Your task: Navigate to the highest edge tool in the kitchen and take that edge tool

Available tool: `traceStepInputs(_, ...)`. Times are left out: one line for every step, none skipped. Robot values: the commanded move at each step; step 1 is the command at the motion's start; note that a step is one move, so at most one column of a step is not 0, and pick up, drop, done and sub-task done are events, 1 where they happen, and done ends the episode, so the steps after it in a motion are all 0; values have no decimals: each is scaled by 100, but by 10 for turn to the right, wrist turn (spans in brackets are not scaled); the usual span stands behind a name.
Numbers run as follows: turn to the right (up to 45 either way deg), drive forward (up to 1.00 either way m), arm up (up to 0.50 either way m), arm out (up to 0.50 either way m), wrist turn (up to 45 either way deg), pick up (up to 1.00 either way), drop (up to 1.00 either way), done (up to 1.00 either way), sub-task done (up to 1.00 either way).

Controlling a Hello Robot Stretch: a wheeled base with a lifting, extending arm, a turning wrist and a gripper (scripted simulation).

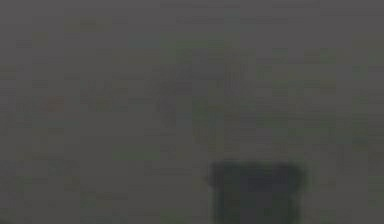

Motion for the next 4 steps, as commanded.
traceStepInputs(0, 0, 0, 0, 450, 0, 0, 0, 0)
traceStepInputs(0, 0, 0, 0, 450, 0, 0, 0, 0)
traceStepInputs(0, 0, 0, 0, 450, 0, 0, 0, 0)
traceStepInputs(0, 0, 0, 0, 150, 0, 0, 0, 0)
